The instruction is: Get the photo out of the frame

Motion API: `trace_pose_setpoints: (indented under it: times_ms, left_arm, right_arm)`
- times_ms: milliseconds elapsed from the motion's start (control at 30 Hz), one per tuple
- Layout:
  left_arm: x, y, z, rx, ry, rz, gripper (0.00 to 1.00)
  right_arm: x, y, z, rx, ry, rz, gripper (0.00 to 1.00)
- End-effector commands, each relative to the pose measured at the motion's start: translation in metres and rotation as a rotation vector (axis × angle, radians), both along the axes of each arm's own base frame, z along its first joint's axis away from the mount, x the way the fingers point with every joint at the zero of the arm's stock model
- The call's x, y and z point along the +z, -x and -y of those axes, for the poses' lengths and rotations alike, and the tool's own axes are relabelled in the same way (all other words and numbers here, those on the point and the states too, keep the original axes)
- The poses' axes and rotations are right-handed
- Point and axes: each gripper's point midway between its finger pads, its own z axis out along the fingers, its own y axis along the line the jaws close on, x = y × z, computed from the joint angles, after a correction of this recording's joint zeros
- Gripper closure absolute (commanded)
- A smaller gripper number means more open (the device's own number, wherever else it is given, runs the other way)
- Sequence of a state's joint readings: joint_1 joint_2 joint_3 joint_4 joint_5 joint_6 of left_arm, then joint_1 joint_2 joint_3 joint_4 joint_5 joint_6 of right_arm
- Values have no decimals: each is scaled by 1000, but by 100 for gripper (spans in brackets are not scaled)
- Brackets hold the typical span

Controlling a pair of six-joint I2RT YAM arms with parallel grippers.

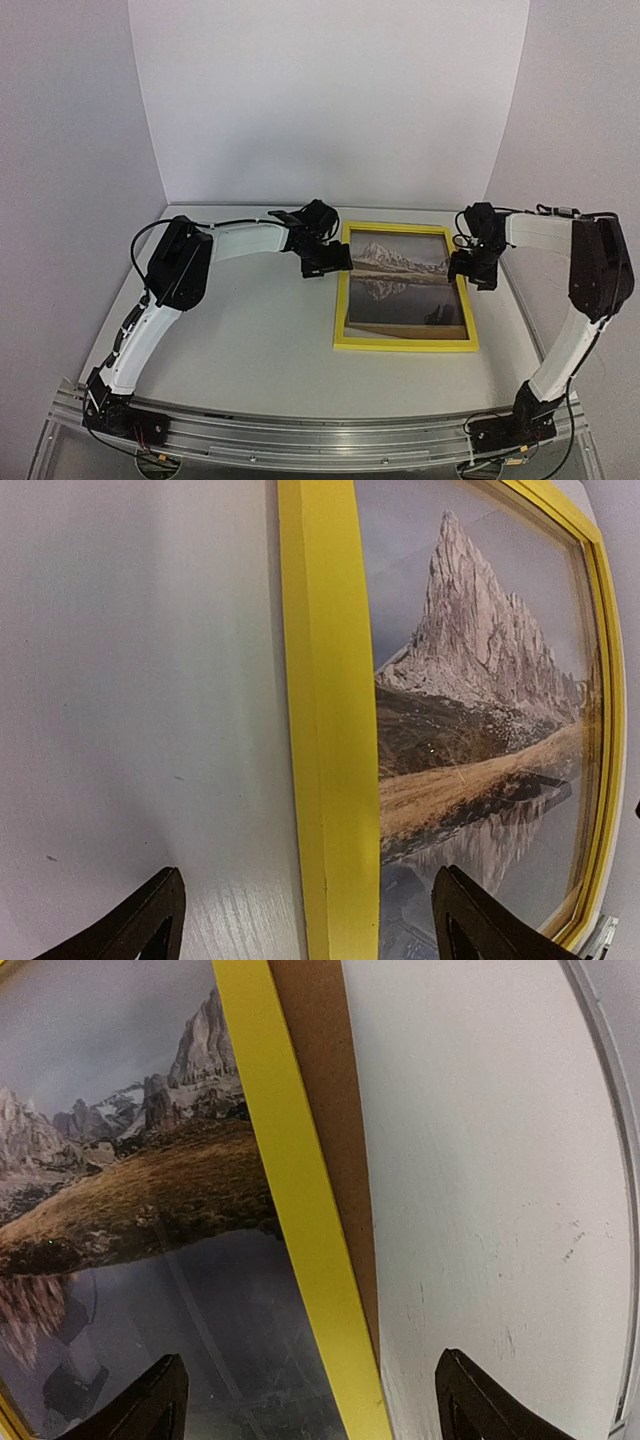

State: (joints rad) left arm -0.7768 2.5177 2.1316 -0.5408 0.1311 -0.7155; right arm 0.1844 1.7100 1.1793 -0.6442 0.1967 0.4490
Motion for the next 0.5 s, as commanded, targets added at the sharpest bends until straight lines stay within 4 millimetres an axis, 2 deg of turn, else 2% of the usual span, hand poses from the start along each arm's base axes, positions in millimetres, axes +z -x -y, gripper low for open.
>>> trace_pose_setpoints:
  times_ms: [0,233,300,400,467]
  left_arm:
    - [-26,7,2,-15,-60,-30,19]
    - [-38,14,2,14,-136,-15,35]
    - [-45,16,0,26,-169,-22,37]
    - [-53,17,-7,55,-220,-14,44]
    - [-53,17,-10,65,-230,-15,53]
  right_arm:
    - [-19,-24,-22,170,-179,-34,28]
    - [-52,-22,-3,156,-112,-101,32]
    - [-58,-21,0,151,-102,-113,36]
    - [-58,-22,-21,197,-222,-107,53]
    - [-54,-23,-35,222,-294,-90,66]
